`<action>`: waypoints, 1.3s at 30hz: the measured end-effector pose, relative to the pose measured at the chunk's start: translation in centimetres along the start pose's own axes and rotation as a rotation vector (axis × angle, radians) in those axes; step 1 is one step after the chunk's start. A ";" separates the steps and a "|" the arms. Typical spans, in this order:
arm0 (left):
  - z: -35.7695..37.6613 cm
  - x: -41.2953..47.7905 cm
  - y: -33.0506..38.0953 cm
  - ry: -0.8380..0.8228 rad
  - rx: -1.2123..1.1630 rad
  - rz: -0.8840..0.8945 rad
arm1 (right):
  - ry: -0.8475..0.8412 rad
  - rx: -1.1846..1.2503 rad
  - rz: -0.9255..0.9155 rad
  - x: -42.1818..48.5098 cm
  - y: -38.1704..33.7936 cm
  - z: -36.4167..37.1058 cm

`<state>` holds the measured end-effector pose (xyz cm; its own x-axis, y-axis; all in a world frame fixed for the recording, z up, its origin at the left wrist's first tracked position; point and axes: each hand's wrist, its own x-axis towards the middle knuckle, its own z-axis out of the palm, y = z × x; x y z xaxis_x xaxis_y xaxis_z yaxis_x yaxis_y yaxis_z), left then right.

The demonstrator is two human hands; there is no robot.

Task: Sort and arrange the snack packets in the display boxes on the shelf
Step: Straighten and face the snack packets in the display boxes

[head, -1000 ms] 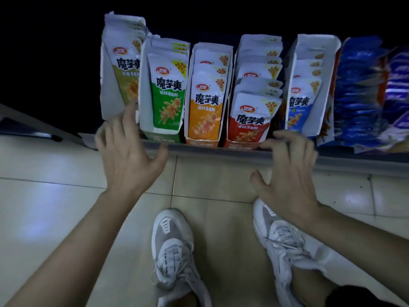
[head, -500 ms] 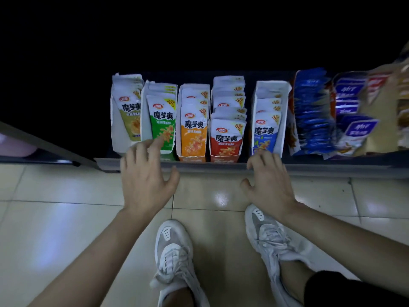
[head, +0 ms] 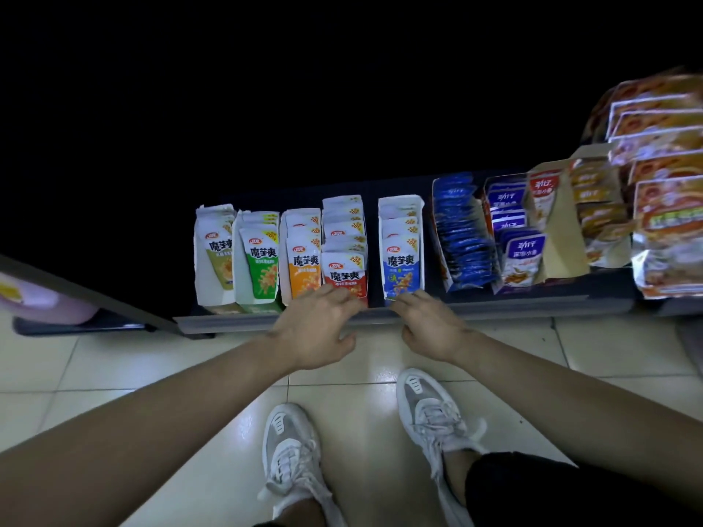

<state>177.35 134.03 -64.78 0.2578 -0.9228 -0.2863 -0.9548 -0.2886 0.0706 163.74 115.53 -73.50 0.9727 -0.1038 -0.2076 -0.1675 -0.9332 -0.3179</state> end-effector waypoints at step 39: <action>-1.7 13.0 13.5 -0.021 -0.150 -0.086 | -0.244 0.049 0.460 -12.7 17.5 -11.5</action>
<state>168.09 117.68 -65.93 0.3329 -0.8879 -0.3175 -0.8963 -0.4026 0.1860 150.29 96.57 -65.75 0.7318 -0.4109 -0.5437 -0.5819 -0.7920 -0.1847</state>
